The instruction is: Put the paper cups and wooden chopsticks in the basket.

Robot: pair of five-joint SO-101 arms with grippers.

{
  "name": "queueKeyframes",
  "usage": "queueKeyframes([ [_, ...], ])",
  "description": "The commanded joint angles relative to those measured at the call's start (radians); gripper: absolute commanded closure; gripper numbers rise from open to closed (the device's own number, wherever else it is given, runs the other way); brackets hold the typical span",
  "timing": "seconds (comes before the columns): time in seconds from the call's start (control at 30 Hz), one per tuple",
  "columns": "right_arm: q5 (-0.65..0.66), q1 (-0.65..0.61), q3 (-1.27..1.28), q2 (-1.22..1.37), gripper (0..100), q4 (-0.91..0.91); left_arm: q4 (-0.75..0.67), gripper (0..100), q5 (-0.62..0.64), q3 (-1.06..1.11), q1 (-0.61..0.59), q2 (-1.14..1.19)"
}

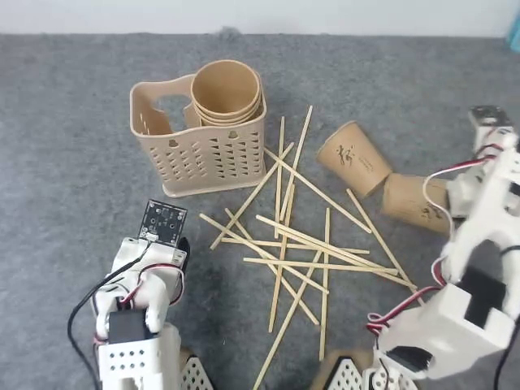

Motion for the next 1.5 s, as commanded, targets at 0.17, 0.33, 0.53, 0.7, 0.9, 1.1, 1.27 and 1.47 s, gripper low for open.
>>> queueKeyframes([
  [0.17,0.141,0.117,-0.210,-0.200,99.0,0.202,-0.015,82,-0.008,-0.005,-0.008,-0.017],
  [0.33,0.201,0.151,-0.238,-0.252,99.0,0.257,-0.012,82,-0.006,-0.005,-0.009,-0.017],
  [0.53,0.198,0.150,-0.120,-0.252,98.6,0.209,0.006,82,-0.006,-0.005,-0.009,-0.021],
  [0.7,0.029,0.173,0.084,-0.252,98.6,-0.018,0.006,82,-0.006,-0.005,-0.009,-0.021],
  [0.9,-0.123,0.182,0.338,-0.252,98.6,-0.351,0.006,82,-0.006,-0.005,-0.009,-0.021],
  [1.1,-0.236,0.174,0.479,-0.252,98.6,-0.547,0.006,82,-0.006,-0.005,-0.009,-0.021],
  [1.27,-0.311,0.116,0.476,-0.266,98.6,-0.536,0.006,82,-0.006,-0.005,-0.009,-0.021],
  [1.47,-0.373,-0.025,0.391,-0.266,98.6,-0.424,0.005,82,-0.006,-0.005,-0.009,-0.021],
])
